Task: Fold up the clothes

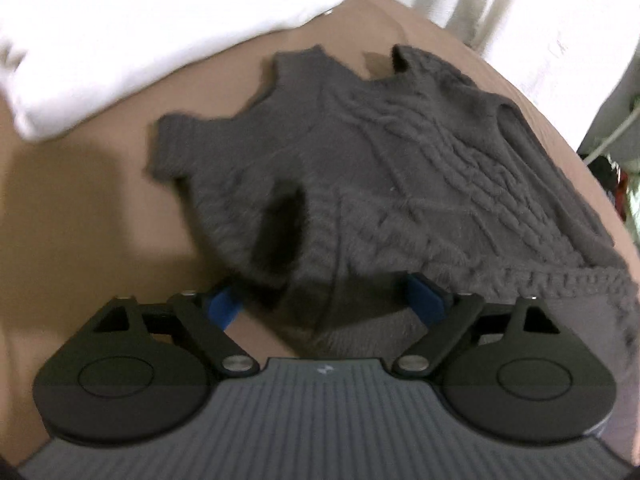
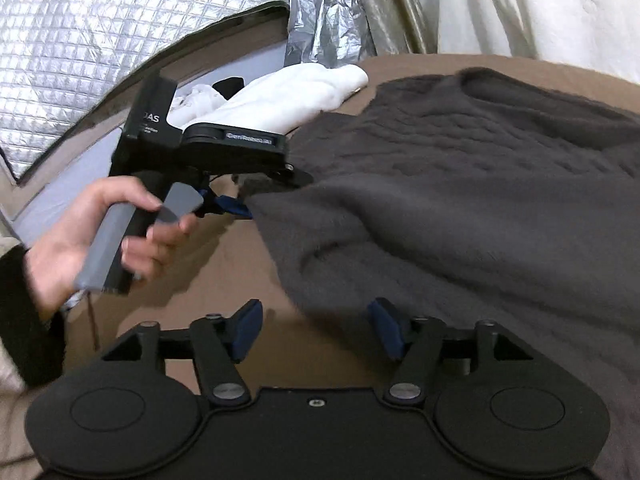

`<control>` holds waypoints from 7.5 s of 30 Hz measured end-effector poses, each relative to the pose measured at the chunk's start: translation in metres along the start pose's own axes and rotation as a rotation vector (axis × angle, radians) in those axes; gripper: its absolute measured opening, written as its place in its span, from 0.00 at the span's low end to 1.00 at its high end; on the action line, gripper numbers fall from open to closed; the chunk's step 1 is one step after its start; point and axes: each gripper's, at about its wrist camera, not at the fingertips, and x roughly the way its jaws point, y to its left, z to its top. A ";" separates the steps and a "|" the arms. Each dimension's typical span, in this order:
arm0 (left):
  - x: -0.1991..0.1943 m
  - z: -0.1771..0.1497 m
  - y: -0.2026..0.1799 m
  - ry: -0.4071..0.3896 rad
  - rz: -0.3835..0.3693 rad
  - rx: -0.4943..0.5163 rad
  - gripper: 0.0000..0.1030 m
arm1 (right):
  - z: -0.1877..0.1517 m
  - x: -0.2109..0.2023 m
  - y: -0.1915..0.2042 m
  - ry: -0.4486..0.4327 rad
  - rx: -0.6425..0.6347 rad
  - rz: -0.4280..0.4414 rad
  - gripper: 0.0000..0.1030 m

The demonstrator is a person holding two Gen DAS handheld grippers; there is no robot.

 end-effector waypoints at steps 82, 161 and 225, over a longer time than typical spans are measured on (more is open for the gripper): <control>-0.131 -0.116 -0.081 0.024 0.156 0.182 0.13 | -0.189 -0.335 -0.174 -0.476 0.625 -0.665 0.08; -0.055 -0.024 -0.028 0.004 0.049 0.189 0.33 | 0.004 -0.193 -0.112 -0.168 0.239 -0.422 0.90; -0.039 0.003 0.024 -0.111 -0.118 0.153 0.10 | -0.012 -0.126 -0.145 -0.341 0.559 -0.349 0.11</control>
